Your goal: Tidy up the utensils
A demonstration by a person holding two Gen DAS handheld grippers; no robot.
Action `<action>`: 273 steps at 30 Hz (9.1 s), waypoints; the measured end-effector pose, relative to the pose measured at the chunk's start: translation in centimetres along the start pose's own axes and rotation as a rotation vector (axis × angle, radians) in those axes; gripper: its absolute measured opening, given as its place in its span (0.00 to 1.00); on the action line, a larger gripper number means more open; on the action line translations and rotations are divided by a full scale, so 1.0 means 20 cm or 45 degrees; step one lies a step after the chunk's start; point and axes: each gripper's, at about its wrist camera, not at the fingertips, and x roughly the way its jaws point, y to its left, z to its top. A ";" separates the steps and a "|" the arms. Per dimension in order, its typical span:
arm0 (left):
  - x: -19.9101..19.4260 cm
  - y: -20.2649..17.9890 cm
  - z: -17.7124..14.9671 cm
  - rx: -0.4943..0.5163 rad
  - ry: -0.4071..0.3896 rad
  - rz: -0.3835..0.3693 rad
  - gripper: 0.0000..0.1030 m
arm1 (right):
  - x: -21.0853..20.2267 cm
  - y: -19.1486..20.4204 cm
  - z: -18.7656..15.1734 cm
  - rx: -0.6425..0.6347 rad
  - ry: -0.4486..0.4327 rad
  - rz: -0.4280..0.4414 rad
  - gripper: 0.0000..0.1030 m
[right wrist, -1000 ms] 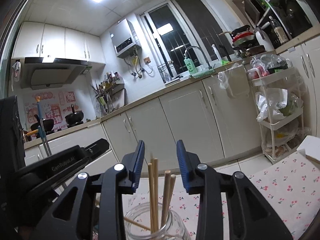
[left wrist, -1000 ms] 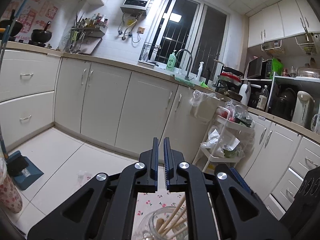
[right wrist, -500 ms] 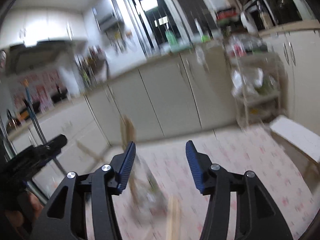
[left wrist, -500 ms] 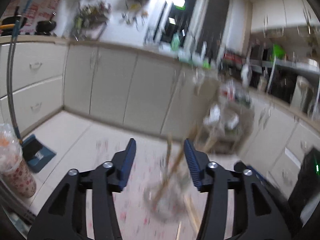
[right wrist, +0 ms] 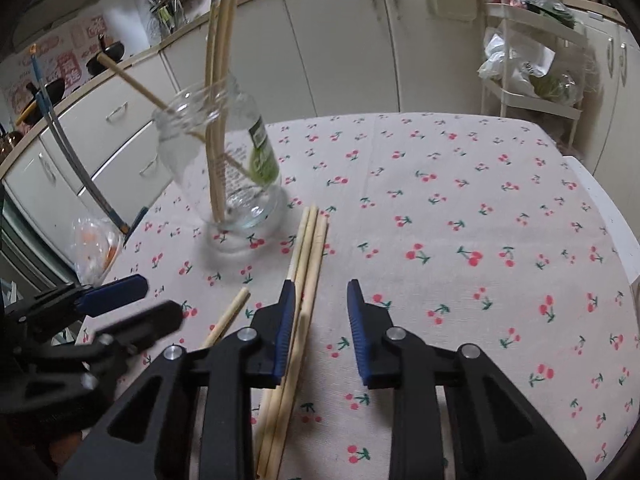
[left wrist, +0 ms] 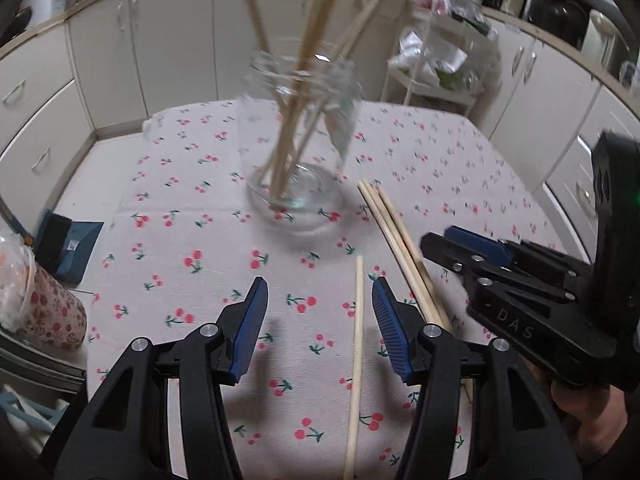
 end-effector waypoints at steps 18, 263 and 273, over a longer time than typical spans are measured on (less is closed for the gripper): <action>0.19 -0.15 0.09 0.141 0.111 0.097 0.38 | 0.08 -0.03 0.07 -0.112 0.133 -0.096 0.22; -0.47 0.34 0.22 -0.322 -0.493 0.007 0.76 | -0.19 -0.01 0.10 -0.010 -0.228 -0.011 0.34; -0.30 0.23 0.09 -0.321 -0.281 -0.004 0.76 | -0.02 0.04 0.03 -0.069 -0.017 0.048 0.19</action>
